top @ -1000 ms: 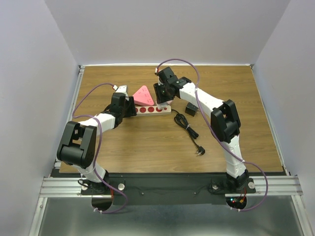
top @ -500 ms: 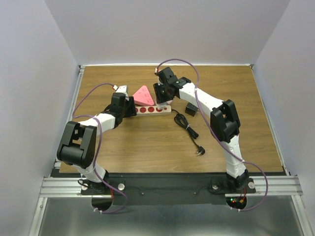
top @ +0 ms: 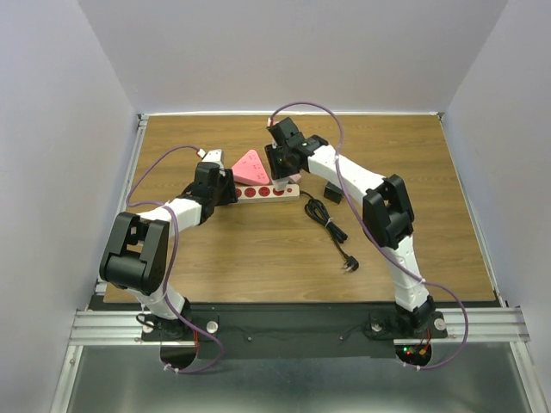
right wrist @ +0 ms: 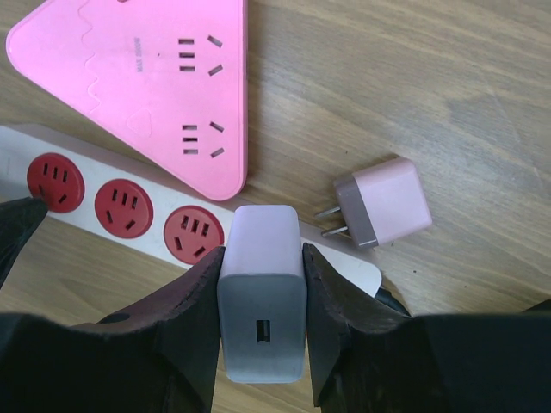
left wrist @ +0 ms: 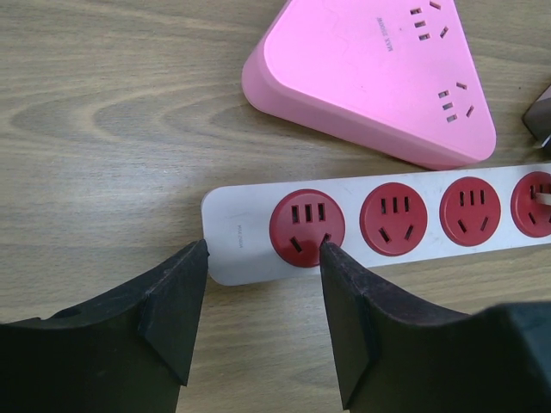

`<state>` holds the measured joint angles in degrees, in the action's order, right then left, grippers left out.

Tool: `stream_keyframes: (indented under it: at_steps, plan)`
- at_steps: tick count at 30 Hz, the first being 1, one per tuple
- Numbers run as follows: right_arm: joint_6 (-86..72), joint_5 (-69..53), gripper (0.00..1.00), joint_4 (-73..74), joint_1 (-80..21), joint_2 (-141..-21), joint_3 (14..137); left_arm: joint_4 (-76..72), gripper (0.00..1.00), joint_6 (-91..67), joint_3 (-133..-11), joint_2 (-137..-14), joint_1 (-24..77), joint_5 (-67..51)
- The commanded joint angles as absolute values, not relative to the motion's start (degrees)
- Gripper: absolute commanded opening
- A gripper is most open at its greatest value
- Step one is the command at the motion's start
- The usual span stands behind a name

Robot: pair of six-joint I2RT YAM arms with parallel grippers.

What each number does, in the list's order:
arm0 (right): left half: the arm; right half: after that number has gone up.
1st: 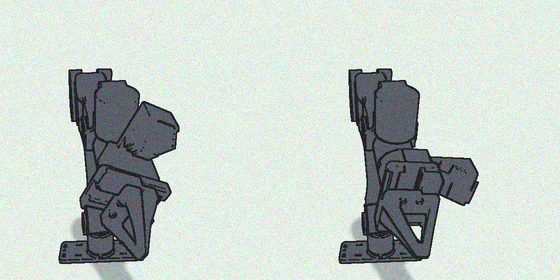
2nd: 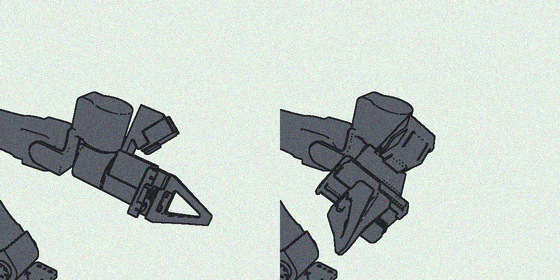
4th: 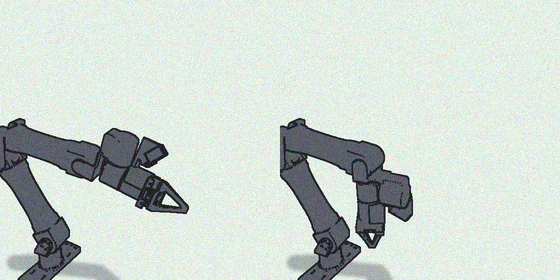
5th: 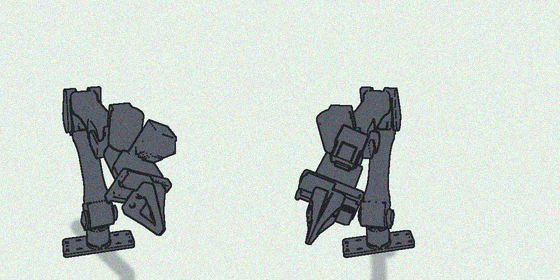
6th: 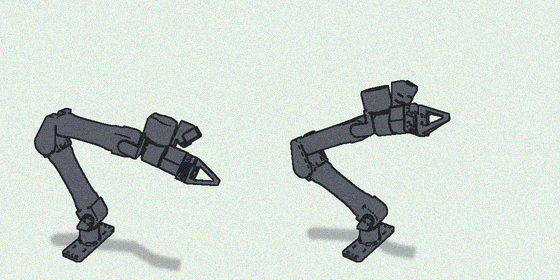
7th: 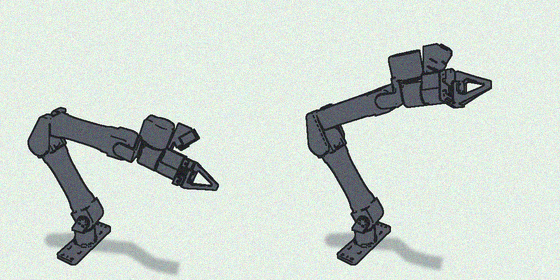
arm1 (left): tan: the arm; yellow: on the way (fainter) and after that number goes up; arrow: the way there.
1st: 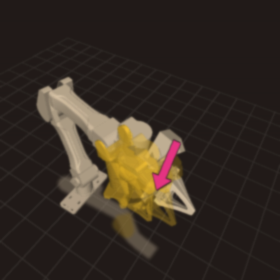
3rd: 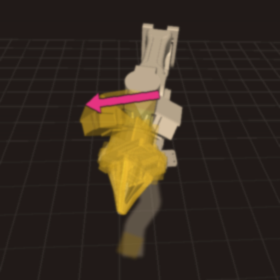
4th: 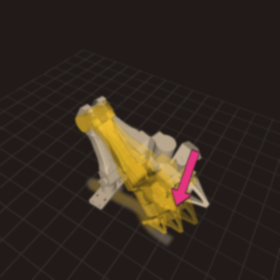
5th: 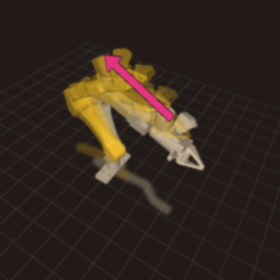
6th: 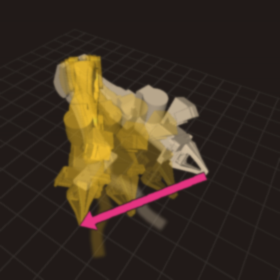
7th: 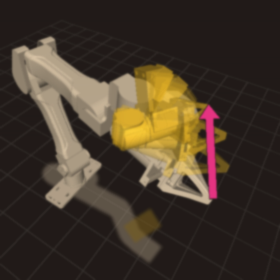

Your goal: Insert the plug

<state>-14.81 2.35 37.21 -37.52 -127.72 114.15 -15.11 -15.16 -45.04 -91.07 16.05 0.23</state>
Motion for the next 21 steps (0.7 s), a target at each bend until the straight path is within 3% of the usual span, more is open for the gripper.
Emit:
stream_keyframes:
  at_steps: [1,21]
  plan:
    - [-15.6,6.1,0.00,38.7,-39.4,-130.9,116.2,-15.6,0.60,-16.1,-45.8,-91.4,18.1,-5.1]
    - [-22.1,22.2,0.00,38.8,-42.0,-128.4,108.0,-17.0,0.47,-16.6,-44.3,-91.9,18.5,-6.8]
